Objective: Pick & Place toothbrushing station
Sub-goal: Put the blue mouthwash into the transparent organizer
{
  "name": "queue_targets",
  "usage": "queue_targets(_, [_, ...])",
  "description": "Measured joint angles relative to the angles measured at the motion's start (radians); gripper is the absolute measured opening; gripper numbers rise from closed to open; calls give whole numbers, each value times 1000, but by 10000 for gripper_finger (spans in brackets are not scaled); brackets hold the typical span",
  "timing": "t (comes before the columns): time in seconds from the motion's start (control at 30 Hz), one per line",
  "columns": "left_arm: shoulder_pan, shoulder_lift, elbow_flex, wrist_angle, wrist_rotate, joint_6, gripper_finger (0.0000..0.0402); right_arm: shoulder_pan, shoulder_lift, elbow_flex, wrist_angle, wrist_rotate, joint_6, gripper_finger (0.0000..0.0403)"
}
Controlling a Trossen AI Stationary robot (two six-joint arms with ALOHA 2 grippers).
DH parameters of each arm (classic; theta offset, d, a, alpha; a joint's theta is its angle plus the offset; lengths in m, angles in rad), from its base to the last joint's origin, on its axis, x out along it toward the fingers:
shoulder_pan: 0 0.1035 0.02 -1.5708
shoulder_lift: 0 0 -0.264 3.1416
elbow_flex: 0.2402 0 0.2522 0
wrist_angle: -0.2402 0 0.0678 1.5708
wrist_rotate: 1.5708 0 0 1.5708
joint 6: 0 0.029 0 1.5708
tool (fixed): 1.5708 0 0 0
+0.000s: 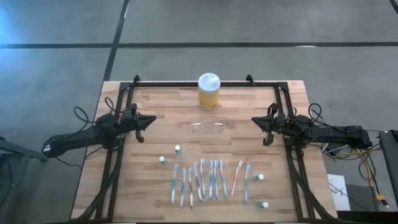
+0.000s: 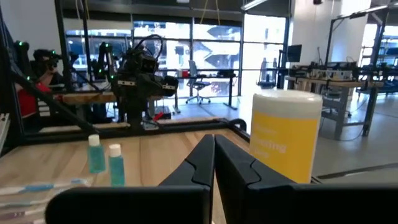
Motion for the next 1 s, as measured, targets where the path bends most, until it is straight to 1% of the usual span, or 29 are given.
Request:
queue_targets(0.07, [0, 0, 20, -1, 23, 19, 23, 0, 0, 0, 10, 14, 7, 8])
queue_targets(0.2, [0, 0, 56, -1, 27, 33, 23, 0, 2, 0, 1, 16, 38, 8])
queue_targets(0.33, [-1, 1, 66, -6, 84, 88, 11, 0, 1, 0, 6, 21, 39, 8])
queue_targets(0.37, [0, 1, 69, -6, 84, 81, 7, 0, 1, 0, 3, 22, 39, 8])
queue_targets(0.43, [0, 2, 77, -1, 51, 47, 5, 0, 1, 0, -4, 22, 38, 8])
queue_targets(0.53, [0, 4, 79, -2, 33, 10, 14, 0, 2, 0, -20, 24, 34, 8])
queue_targets(0.67, [0, 5, 77, 6, 37, -4, 18, 0, 2, 0, -35, 24, 30, 8])
queue_targets(0.83, [0, 8, 78, 3, 52, -36, 7, 0, 1, 0, -34, 24, 27, 8])
queue_targets(0.9, [0, 25, 103, 4, 50, -84, 4, 0, 1, 0, -29, 44, 10, 8])
queue_targets(1.0, [-1, 80, 171, -16, 50, -91, 9, 0, 1, 0, -26, 102, -3, 8])
